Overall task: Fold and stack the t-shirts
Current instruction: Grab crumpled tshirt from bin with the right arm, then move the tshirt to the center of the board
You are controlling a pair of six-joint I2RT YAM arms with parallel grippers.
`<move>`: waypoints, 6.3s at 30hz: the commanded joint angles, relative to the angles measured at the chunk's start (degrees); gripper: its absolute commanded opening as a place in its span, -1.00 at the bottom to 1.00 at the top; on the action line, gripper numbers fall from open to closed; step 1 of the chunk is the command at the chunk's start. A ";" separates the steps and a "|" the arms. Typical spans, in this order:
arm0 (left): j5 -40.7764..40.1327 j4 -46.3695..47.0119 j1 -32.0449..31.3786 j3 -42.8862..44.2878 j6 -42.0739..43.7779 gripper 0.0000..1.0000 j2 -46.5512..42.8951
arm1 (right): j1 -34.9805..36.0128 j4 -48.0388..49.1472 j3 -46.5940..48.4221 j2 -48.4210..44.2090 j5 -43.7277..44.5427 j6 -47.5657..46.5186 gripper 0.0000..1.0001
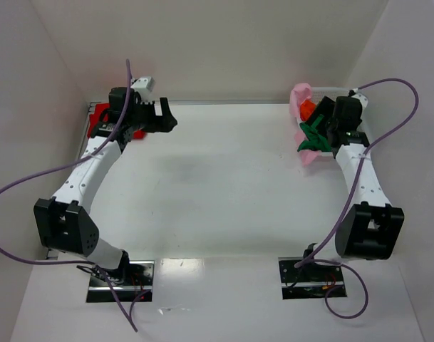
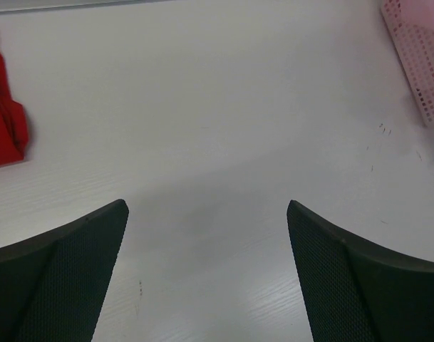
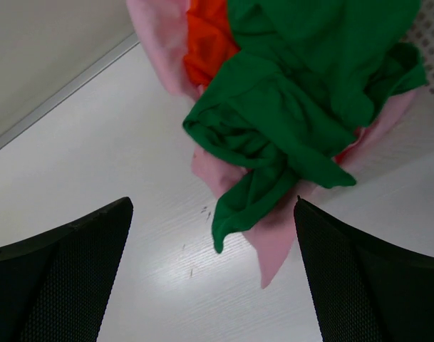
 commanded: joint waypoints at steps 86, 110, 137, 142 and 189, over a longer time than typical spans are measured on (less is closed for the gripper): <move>9.21 45.17 -35.87 13.56 -8.79 0.98 24.09 | 10.68 -1.88 35.38 -6.94 -40.00 8.40 -1.00; -16.32 13.21 -18.15 7.25 -2.05 -1.00 -12.13 | 10.68 -0.58 36.42 -4.19 -29.65 4.89 -0.93; -38.50 -6.79 -16.14 5.94 6.68 -1.00 -29.12 | 11.20 0.62 2.19 -27.71 -33.01 7.09 -1.00; -31.02 -12.38 -16.14 11.74 8.43 -1.00 -33.88 | 11.73 -5.56 3.06 -37.27 -39.95 10.01 -1.00; -37.36 -17.28 -18.60 0.68 -5.06 0.97 19.32 | 24.21 3.64 -21.66 -22.44 -21.48 17.46 0.45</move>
